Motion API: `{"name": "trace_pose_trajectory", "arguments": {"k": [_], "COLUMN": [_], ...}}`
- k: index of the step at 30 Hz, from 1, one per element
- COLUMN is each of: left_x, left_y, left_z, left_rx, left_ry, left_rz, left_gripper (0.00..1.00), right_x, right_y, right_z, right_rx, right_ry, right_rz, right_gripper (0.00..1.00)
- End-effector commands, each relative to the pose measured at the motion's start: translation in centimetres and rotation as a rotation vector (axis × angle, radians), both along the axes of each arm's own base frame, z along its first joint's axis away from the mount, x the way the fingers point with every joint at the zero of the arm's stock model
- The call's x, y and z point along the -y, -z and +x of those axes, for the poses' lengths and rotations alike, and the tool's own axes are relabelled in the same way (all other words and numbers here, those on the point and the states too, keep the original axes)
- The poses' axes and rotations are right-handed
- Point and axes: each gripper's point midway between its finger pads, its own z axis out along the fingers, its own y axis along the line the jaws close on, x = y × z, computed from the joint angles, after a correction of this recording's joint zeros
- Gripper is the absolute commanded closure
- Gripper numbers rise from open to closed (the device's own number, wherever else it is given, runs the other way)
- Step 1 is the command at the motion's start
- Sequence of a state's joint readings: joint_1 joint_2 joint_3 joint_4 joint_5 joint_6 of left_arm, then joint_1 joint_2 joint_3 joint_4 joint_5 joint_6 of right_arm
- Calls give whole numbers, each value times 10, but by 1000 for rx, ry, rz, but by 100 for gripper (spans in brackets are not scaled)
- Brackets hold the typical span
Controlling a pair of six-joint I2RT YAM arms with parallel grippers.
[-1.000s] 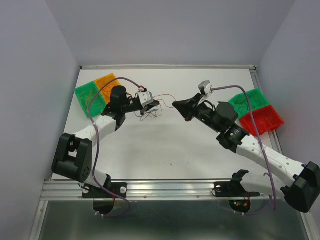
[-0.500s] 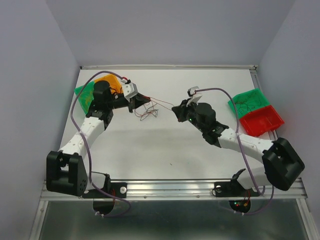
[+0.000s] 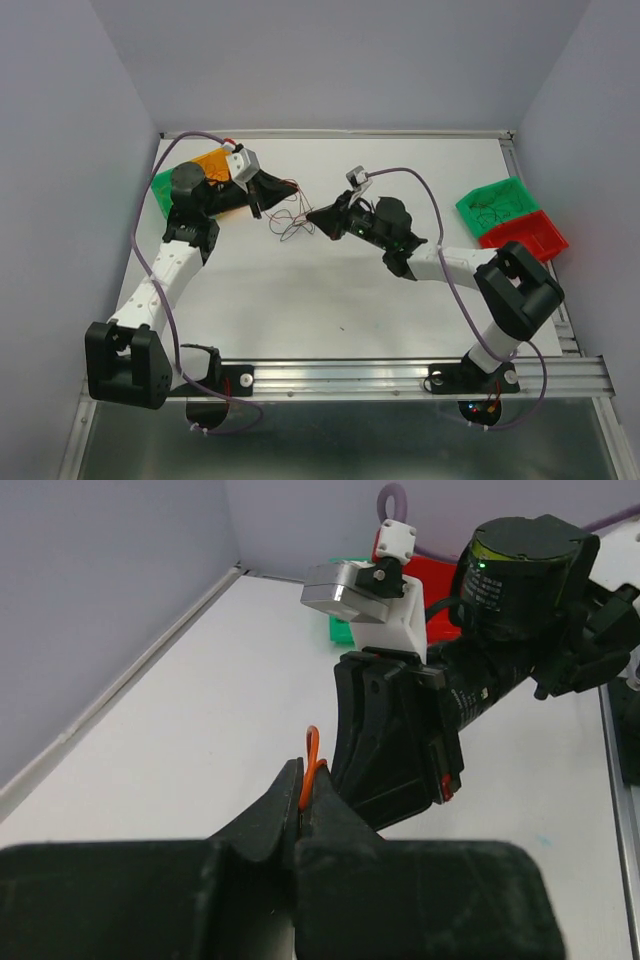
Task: Untangle the cables
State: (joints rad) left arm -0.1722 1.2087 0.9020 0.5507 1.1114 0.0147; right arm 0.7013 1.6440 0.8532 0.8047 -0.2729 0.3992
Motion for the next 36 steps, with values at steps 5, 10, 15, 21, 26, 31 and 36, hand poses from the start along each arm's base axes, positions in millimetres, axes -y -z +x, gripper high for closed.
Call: {"name": "trace_pose_trajectory", "arguments": {"k": [5, 10, 15, 21, 26, 31, 36], "left_x": [-43, -78, -113, -135, -156, -197, -230], "left_y": [-26, 4, 17, 25, 45, 56, 71], "left_z": [61, 106, 134, 152, 166, 174, 176], "left_rx": [185, 100, 7, -36, -193, -344, -489], "left_ry": [-407, -596, -698, -776, -860, -1054, -1246], "left_rz": [55, 136, 146, 171, 161, 84, 53], "left_gripper": [100, 100, 100, 100, 100, 100, 100], "right_x": [22, 54, 66, 70, 71, 72, 74], "right_y": [-6, -7, -5, -5, -4, -2, -2], "right_z": [15, 21, 19, 17, 17, 17, 16], "right_rx": [4, 18, 24, 36, 37, 36, 38], "right_ry": [145, 301, 341, 346, 347, 355, 358], "right_rz": [1, -20, -44, -58, -61, -65, -67], "right_gripper": [65, 57, 43, 42, 42, 43, 44]}}
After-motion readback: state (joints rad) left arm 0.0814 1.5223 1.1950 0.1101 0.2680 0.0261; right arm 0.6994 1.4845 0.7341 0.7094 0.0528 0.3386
